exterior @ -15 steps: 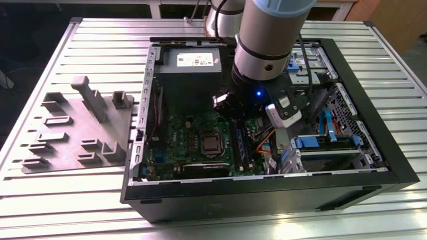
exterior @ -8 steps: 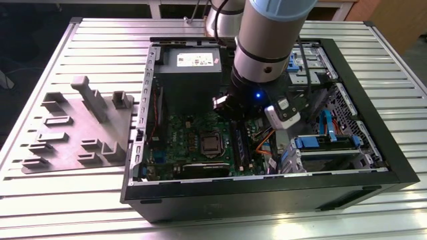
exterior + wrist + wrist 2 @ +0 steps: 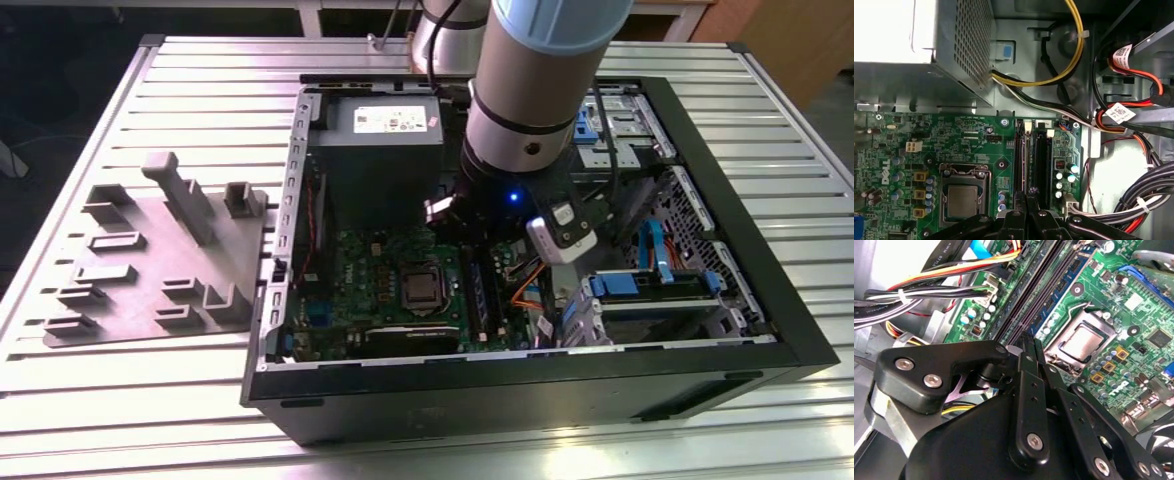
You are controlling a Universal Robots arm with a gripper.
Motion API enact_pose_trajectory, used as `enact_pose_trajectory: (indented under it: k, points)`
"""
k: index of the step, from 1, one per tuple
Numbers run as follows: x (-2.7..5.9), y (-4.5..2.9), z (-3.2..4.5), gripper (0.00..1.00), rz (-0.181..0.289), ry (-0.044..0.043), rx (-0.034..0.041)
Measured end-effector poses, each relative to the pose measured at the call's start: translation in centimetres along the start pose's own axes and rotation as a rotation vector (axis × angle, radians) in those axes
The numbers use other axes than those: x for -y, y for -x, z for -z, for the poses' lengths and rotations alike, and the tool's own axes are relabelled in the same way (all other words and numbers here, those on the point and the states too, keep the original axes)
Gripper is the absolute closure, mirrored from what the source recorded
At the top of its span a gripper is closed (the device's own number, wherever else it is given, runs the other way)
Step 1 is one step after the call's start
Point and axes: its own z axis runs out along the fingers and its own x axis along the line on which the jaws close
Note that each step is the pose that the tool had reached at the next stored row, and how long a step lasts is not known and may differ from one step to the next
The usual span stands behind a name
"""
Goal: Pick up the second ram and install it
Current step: 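Insert the second ram into the second slot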
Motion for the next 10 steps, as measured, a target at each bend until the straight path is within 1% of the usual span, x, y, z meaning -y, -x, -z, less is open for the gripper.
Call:
enact_pose_trajectory:
  k: [7, 10]
  points:
    - [0.07, 0.00, -0.11, 0.88, 0.000, -0.0001, 0.0000]
    - [0.08, 0.01, -0.35, 0.88, 0.000, 0.0003, 0.0001]
